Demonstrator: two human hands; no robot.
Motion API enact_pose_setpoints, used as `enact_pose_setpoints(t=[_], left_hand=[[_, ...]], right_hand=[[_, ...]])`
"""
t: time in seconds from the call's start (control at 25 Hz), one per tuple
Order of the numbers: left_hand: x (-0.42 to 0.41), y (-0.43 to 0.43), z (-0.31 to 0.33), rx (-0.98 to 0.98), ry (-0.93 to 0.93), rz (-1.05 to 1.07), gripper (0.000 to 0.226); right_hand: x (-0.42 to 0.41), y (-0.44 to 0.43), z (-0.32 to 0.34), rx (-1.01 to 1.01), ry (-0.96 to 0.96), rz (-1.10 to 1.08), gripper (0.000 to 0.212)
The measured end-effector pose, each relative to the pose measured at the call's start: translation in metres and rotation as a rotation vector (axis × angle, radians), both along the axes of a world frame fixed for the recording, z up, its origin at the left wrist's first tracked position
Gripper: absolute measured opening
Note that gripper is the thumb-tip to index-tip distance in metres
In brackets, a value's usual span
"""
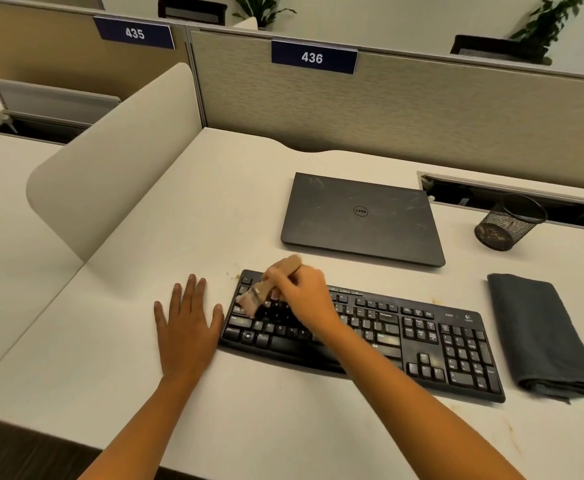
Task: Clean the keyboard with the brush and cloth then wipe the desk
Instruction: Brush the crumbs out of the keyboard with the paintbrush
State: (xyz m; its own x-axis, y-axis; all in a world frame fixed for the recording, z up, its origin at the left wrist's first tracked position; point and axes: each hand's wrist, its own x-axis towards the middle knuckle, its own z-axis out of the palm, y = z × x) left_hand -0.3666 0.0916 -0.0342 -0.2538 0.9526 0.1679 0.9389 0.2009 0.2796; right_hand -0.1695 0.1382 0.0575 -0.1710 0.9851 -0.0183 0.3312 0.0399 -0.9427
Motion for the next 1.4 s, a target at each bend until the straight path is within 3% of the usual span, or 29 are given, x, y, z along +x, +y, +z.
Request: enact_pose_setpoints(t=[0.16,0.36,0.52,0.6,0.72,0.92,1.12,1.2,1.28,1.4], left_hand=[[0.000,0.000,0.001,-0.004,-0.012,0.001,0.069],[-0.001,0.001,0.000,-0.012,-0.007,0.001,0.070],[0.000,0.000,0.001,-0.006,-0.008,0.002,0.073],[0.000,0.000,0.002,0.000,-0.008,0.002,0.074],[0.000,0.000,0.002,0.009,-0.005,-0.004,0.074],[0.000,-0.001,0.001,0.021,-0.011,0.004,0.072],[0.001,0.001,0.000,0.014,-0.002,0.010,0.065],[0.001,0.000,0.000,0.015,0.008,0.007,0.064],[0.000,0.000,0.000,0.010,0.009,0.002,0.065],[-0.001,0.000,0.000,0.013,0.007,-0.008,0.065]], right_hand=[[0.026,0.030,0.013,0.115,-0.090,-0.276,0.025],[-0.001,0.022,0.029,0.057,-0.181,0.117,0.019],[-0.004,0.043,0.028,0.141,-0.260,-0.082,0.026],[-0.008,0.045,0.029,0.190,-0.251,-0.069,0.026],[-0.026,0.040,0.026,0.052,-0.177,0.000,0.022],[0.008,0.032,0.006,-0.200,0.083,-0.235,0.020],[0.052,0.011,0.012,0.137,-0.253,-0.613,0.045],[0.036,0.005,0.019,0.140,-0.165,-0.517,0.041],[0.015,0.004,0.017,0.012,-0.052,-0.396,0.030],[0.019,0.003,0.008,-0.078,-0.041,-0.364,0.027]])
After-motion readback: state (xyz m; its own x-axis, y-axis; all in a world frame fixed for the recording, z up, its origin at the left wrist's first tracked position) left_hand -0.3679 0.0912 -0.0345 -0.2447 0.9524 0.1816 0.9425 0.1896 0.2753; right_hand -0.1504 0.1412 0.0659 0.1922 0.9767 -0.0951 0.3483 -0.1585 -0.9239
